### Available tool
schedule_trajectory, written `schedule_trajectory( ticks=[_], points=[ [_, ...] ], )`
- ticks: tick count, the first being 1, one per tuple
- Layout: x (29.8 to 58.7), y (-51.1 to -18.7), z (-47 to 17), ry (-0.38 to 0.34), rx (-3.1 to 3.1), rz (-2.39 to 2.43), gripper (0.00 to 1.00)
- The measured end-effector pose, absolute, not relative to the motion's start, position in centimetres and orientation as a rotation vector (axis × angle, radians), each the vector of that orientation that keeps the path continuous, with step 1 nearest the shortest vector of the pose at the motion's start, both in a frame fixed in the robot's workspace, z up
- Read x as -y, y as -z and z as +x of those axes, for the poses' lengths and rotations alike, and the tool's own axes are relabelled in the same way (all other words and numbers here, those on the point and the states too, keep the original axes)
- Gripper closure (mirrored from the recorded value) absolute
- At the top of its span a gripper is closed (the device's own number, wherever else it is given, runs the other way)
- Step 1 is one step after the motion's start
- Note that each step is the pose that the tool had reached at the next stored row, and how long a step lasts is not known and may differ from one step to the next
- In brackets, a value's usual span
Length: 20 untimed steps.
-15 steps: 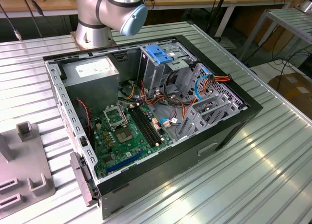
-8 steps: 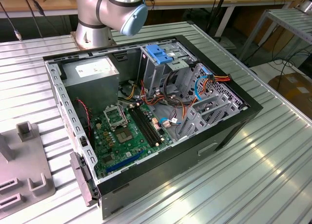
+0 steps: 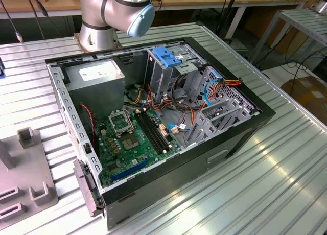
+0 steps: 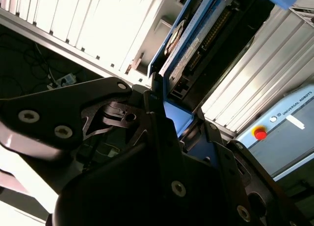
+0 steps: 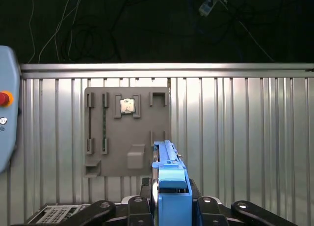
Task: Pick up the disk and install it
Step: 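Pick up the disk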
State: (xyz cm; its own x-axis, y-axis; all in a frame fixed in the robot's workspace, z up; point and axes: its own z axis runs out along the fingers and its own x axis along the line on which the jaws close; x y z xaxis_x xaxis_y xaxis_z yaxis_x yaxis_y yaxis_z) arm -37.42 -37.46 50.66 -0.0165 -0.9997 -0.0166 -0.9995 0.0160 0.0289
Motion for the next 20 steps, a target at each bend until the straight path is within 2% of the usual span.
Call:
schedule_trajectory(
  ticks=[20],
  points=[
    [37.5, -50.7, -33.4, 0.050, 2.233, 2.197, 0.63]
  ],
)
